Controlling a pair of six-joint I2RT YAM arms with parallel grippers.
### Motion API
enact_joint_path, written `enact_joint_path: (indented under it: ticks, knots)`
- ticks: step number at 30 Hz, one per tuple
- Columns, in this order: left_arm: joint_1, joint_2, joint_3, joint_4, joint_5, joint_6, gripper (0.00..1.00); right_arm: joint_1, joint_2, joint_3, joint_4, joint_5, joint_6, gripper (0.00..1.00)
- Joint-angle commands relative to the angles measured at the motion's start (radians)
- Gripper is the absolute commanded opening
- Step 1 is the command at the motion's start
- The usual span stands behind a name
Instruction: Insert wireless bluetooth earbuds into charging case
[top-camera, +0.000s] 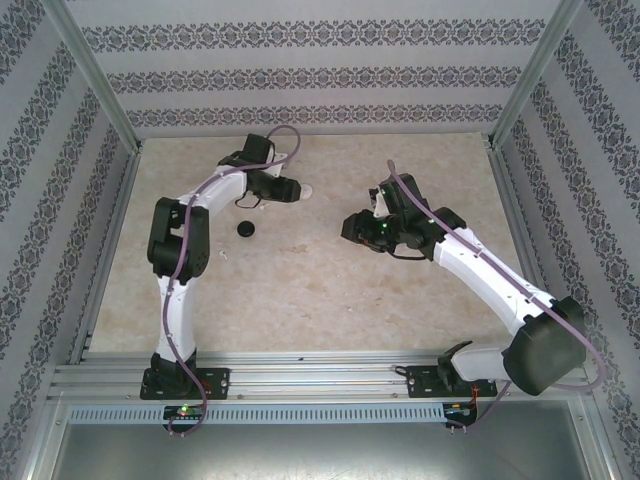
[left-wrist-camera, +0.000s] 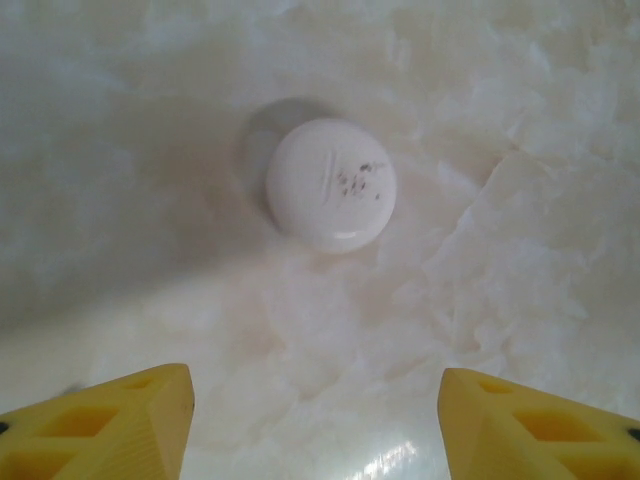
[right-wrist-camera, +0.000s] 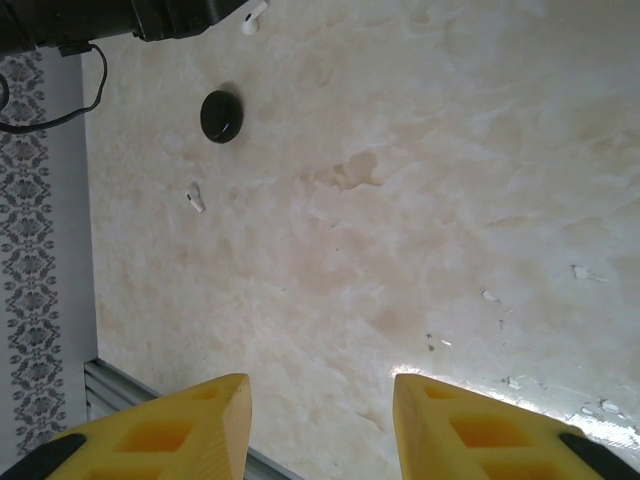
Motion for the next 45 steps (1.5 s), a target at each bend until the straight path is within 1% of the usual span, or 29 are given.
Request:
enact_joint_path:
  ticks: [1, 6, 13, 21, 27, 34, 41, 45]
  knots:
    - [-0.021, 0.048, 0.105, -0.063, -0.027, 0.065, 0.64, -0.018, 0.020, 0.006, 0.015, -0.020, -0.026, 0.42]
    - [-0.037, 0.149, 0.248, -0.124, -0.065, 0.094, 0.66, -0.036, 0.052, 0.012, 0.019, -0.040, -0.035, 0.42]
    - [-0.065, 0.257, 0.417, -0.220, -0.082, 0.132, 0.69, -0.050, 0.087, 0.027, 0.018, -0.059, -0.048, 0.42]
    - [-0.090, 0.345, 0.536, -0.319, -0.163, 0.164, 0.71, -0.055, 0.089, 0.023, 0.016, -0.067, -0.051, 0.42]
    - [-0.097, 0.374, 0.554, -0.318, -0.170, 0.190, 0.72, -0.057, 0.080, 0.016, 0.009, -0.067, -0.052, 0.42]
    - [-0.099, 0.404, 0.574, -0.316, -0.163, 0.208, 0.66, -0.061, 0.079, 0.023, 0.004, -0.068, -0.055, 0.42]
    - [-0.102, 0.414, 0.570, -0.322, -0.139, 0.235, 0.55, -0.061, 0.078, 0.025, 0.000, -0.069, -0.053, 0.42]
    - [-0.110, 0.402, 0.563, -0.346, -0.112, 0.281, 0.50, -0.061, 0.075, 0.022, 0.006, -0.069, -0.047, 0.42]
